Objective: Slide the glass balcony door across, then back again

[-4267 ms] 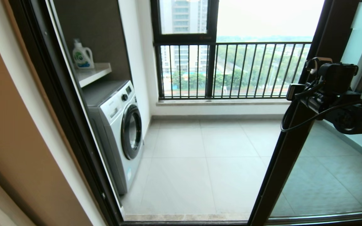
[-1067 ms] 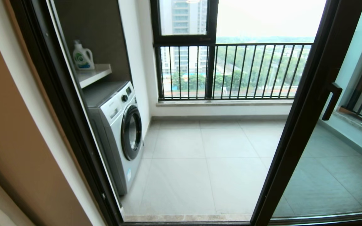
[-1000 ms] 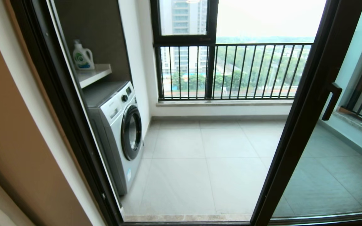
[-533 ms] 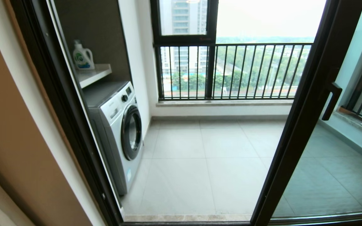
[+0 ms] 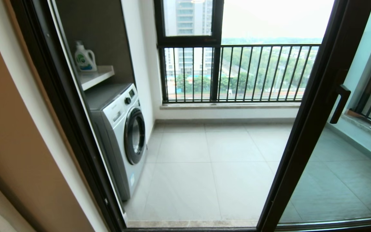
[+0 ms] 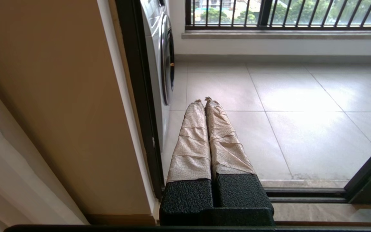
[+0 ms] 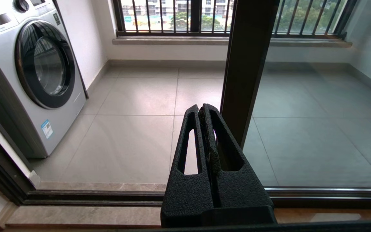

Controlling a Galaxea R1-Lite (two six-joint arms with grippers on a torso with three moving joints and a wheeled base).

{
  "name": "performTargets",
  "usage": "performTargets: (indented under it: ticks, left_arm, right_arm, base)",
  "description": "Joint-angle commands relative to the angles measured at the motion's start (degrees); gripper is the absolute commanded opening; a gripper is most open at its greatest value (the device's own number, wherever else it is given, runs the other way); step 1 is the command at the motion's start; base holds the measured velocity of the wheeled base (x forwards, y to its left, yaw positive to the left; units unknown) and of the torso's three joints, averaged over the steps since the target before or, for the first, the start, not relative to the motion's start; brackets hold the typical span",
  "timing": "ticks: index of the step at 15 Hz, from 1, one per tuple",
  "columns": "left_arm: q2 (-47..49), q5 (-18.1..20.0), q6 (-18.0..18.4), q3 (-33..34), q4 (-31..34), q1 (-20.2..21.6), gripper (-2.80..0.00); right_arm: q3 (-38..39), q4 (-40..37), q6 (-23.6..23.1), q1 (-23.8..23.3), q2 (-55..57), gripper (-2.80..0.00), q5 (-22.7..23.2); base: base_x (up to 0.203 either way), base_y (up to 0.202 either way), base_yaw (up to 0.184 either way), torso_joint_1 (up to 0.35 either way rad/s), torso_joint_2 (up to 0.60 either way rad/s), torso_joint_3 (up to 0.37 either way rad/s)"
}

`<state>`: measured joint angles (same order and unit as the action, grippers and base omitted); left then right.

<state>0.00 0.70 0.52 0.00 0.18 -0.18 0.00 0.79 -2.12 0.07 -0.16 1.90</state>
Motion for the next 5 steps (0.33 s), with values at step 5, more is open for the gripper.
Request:
performTargets:
  ticks: [5]
  left_arm:
    - [0.09, 0.00, 0.00, 0.00, -0.01, 0.01, -2.80]
  right_arm:
    - [0.70, 0.07, 0.03, 0.01, 0.16, -2.80, 0.03]
  base:
    - [0.000, 0.000, 0.000, 0.000, 0.00, 0.000]
